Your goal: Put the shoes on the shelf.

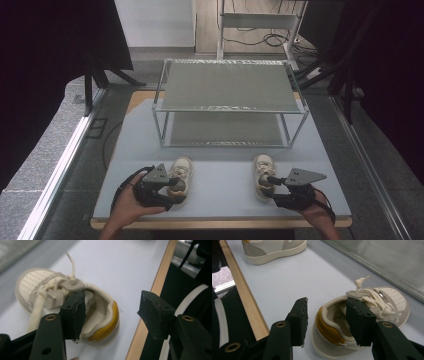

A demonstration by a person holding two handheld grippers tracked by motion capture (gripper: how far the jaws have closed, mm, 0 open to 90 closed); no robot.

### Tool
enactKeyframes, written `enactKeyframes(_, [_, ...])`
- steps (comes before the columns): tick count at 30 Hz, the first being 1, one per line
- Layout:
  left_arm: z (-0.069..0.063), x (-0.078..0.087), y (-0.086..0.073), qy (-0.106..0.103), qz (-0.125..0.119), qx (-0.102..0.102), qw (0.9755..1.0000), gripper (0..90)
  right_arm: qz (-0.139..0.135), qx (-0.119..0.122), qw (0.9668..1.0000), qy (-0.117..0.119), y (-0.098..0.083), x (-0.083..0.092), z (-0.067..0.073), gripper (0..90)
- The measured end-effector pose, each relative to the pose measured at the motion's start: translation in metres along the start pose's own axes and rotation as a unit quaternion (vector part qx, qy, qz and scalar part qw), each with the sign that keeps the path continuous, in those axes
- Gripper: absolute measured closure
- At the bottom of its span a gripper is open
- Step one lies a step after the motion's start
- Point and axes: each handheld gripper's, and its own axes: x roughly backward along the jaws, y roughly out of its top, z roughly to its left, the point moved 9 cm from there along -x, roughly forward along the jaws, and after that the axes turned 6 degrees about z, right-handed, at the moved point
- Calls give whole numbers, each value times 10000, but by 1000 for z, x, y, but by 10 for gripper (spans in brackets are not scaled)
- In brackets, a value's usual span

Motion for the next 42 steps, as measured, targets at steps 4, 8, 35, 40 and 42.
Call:
enactKeyframes(4, [-1,-8,-5,-38,277,-87,9996,406,70,48,10000,50,-1,-3,-2,529])
enactKeyframes(8, [-1,-16,-9,-54,454,-137,9989,441,191,58,9997,149,-3,-9,-4,541])
enactKeyframes(35, [2,-39,-11,-110,665,-351,9971,653,788,446,9939,636,-15,-37,-2,685])
enactKeyframes(40, [2,-38,-10,-34,712,-485,9963,655,794,531,9941,522,-14,-37,-2,692])
enactKeyframes(42, [1,-39,-9,-5,673,-480,9966,655,798,553,9942,459,-13,-35,-2,693])
